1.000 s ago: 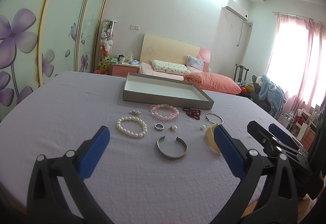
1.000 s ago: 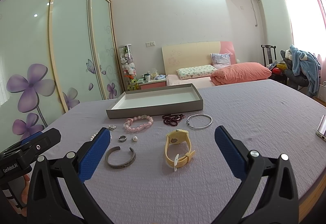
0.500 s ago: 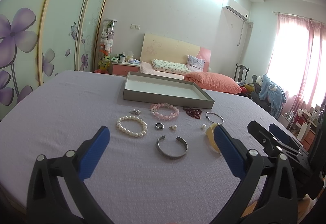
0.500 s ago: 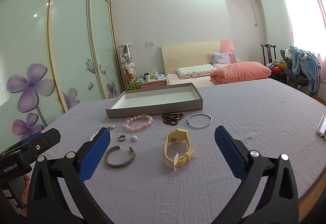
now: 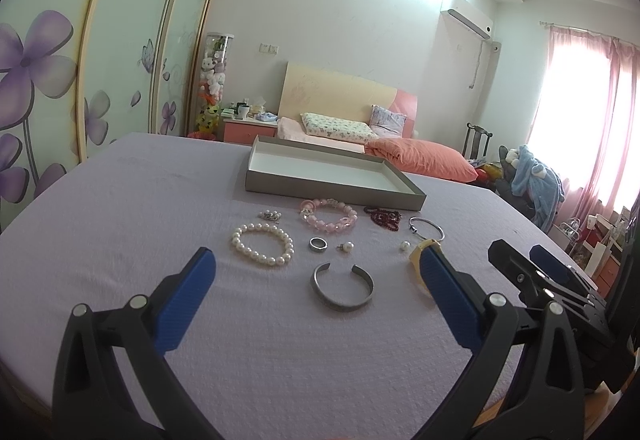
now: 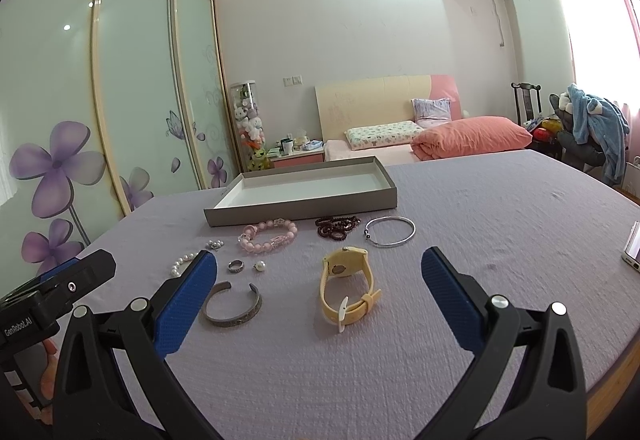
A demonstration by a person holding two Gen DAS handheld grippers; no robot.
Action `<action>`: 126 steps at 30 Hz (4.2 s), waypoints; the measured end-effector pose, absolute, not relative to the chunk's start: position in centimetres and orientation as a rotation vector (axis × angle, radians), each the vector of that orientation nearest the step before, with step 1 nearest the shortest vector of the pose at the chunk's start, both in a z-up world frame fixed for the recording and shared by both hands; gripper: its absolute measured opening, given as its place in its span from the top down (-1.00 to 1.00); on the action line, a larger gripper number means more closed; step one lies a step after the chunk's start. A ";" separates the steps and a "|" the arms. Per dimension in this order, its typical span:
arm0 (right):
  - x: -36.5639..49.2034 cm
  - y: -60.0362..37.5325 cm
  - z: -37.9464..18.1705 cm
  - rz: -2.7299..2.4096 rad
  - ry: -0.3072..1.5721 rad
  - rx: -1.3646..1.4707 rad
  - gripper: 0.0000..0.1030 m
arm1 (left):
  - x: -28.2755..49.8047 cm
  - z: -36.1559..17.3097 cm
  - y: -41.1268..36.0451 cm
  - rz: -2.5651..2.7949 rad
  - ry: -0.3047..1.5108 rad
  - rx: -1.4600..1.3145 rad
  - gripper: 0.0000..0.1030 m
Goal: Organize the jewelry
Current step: 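Grasp the yellow watch with the right tool while the left tool grasps the silver cuff, then carry the watch and cuff into the grey tray and open both tools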
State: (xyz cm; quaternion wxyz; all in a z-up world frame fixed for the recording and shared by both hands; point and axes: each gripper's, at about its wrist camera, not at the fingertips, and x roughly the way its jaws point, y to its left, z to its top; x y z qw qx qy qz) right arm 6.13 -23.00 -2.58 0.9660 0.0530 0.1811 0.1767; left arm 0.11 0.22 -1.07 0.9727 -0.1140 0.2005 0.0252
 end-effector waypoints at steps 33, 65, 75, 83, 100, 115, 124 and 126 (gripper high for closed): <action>16.2 -22.9 -6.7 0.300 0.850 0.082 0.33 | 7.9 -5.0 -0.7 0.024 0.756 -0.192 -0.92; 15.7 -25.4 -4.8 0.327 0.772 0.130 0.33 | 12.8 -7.0 -3.9 0.069 0.872 -0.131 -0.27; 18.2 -23.7 -0.6 0.381 0.691 0.070 0.33 | 13.8 -1.7 -0.3 0.063 0.783 -0.158 -0.27; 26.4 -21.2 3.0 0.415 0.653 0.075 0.32 | 21.6 2.9 3.5 0.064 0.683 -0.147 -0.27; 46.9 -13.2 -5.6 0.297 1.028 -0.037 0.21 | 41.0 -0.7 6.9 0.092 0.828 -0.187 -0.27; 42.8 -17.9 -2.6 0.400 0.876 -0.002 -0.45 | 44.1 -3.4 6.8 0.150 0.862 -0.186 -0.27; 40.7 -19.1 -1.8 0.410 0.825 -0.013 -0.45 | 41.4 -0.6 8.1 0.181 0.766 -0.217 -0.62; 39.7 -19.6 -1.3 0.410 0.809 -0.009 -0.45 | 39.8 0.5 8.5 0.176 0.741 -0.224 -0.62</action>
